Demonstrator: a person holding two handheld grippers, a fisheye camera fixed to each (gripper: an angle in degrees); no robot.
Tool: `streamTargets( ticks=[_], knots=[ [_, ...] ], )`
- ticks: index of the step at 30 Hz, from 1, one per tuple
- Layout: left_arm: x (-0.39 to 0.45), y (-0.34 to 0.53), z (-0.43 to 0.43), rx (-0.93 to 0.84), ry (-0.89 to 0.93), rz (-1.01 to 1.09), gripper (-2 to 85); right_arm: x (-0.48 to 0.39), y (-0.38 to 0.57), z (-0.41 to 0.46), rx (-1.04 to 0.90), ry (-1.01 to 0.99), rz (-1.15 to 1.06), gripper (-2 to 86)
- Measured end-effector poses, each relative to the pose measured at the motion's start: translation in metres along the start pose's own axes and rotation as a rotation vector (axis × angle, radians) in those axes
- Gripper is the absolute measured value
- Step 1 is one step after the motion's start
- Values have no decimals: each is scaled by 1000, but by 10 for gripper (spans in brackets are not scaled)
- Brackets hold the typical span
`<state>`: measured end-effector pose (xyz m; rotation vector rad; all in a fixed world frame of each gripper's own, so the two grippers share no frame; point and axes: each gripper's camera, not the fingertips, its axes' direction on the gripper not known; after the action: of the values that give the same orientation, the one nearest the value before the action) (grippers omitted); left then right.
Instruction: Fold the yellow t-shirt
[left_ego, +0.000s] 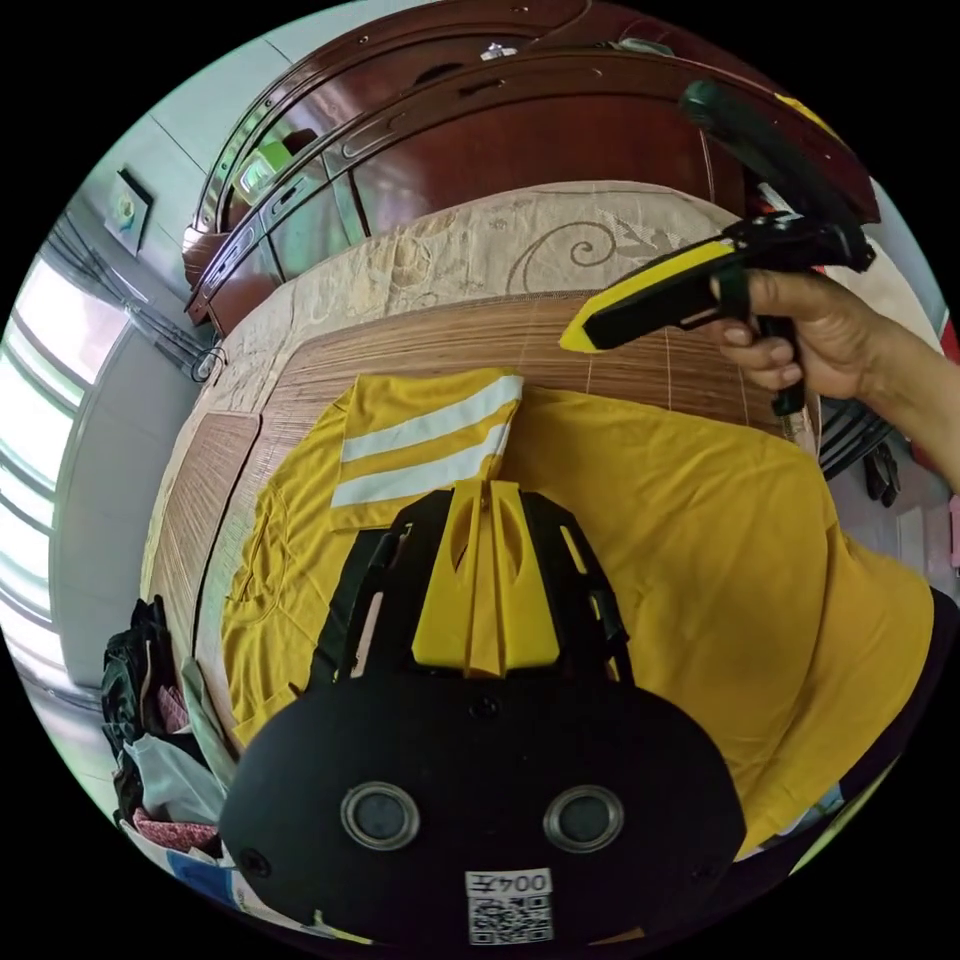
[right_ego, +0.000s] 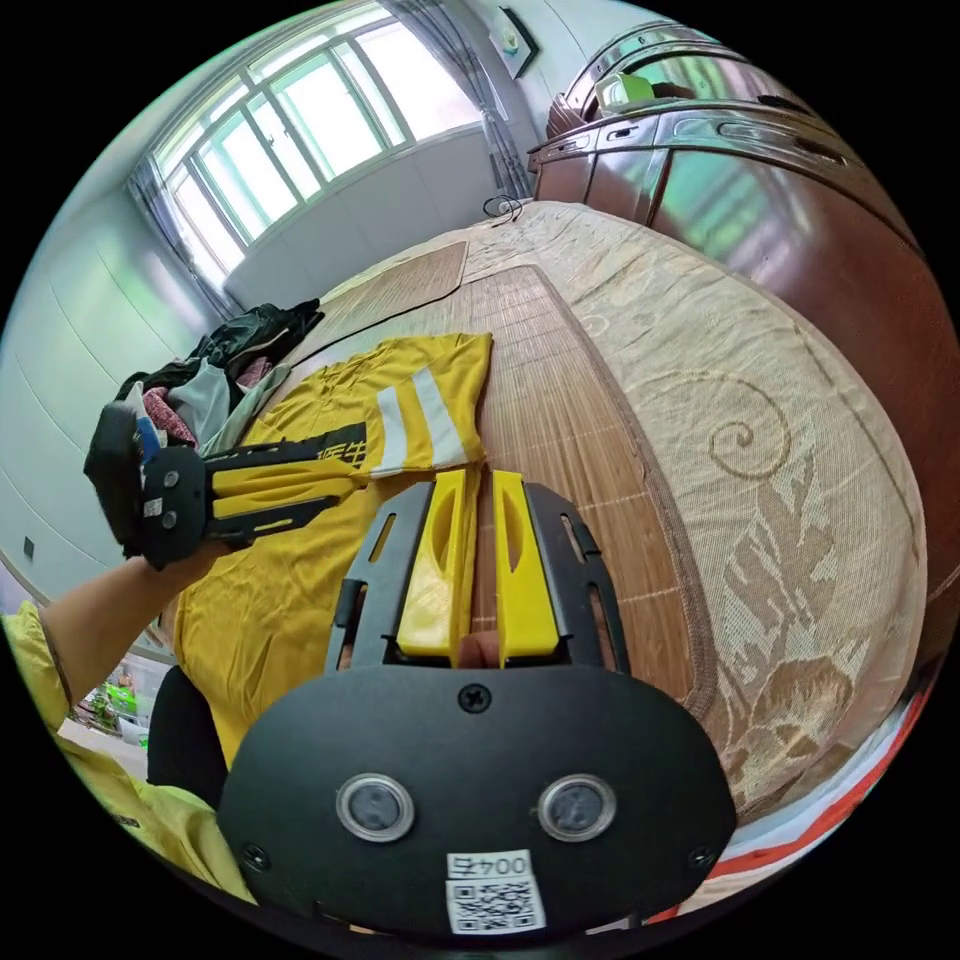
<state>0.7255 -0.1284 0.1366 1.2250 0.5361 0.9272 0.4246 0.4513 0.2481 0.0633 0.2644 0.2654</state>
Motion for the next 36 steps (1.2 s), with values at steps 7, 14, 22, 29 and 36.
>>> streamTargets(
  ticks=[7, 14, 22, 29, 36],
  knots=[
    [13, 1, 14, -61, -30, 60, 21, -34, -53, 52, -86, 47, -44, 60],
    [7, -12, 16, -98, -5, 79, 31, -73, -62, 80, -190, 216, -148, 97],
    [-26, -34, -15, -87, 24, 40, 81, -98, -68, 65, -75, 153, -174, 97],
    [-80, -26, -90, 3, 138, -118, 101, -104, -55, 51, -80, 265, -145, 92],
    [-149, 88, -182, 51, 338, -524, 67, -106, -26, 13, -109, 216, -111, 56]
  ],
)
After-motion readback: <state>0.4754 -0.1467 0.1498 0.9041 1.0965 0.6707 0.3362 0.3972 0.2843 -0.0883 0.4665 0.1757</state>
